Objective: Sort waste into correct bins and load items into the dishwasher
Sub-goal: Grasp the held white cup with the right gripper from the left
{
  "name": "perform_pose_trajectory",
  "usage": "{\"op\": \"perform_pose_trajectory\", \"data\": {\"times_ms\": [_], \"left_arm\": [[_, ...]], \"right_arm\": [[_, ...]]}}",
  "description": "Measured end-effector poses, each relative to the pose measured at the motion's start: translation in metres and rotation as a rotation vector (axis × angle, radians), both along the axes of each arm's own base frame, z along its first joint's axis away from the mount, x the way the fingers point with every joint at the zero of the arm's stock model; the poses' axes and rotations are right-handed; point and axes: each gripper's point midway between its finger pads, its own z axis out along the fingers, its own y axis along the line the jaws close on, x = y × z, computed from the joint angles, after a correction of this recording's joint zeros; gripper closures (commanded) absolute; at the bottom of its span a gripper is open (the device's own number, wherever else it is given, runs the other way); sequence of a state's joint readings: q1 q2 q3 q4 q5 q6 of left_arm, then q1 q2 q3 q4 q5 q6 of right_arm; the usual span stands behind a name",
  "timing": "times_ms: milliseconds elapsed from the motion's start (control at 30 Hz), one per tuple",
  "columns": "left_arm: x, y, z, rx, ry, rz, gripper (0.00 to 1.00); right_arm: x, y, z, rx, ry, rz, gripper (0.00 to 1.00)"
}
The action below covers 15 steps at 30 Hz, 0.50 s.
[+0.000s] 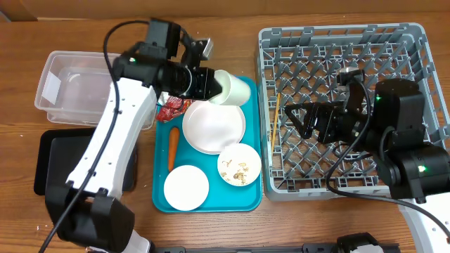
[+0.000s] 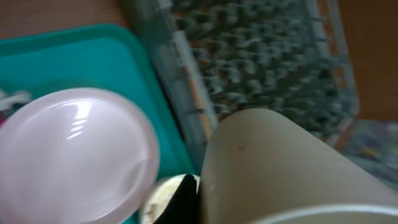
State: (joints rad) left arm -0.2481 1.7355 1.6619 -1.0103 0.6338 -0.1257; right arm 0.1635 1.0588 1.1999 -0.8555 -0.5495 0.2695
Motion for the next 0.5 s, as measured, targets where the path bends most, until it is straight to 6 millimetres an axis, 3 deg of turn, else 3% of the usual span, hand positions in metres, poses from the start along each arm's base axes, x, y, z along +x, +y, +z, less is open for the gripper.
{"op": "perform_pose_trajectory", "data": {"times_ms": [267,500], "left_arm": [[-0.036,-0.044,0.068,-0.399,0.012,-0.248,0.96],[-0.064,-0.059,0.108,-0.635,0.047,-0.405,0.95]], "right_arm": [[-0.012,0.034,0.046,0.173,-0.145,0.230,0.14],[-0.028,0.057,0.064,0.224,-0.212,0.363,0.14]]}}
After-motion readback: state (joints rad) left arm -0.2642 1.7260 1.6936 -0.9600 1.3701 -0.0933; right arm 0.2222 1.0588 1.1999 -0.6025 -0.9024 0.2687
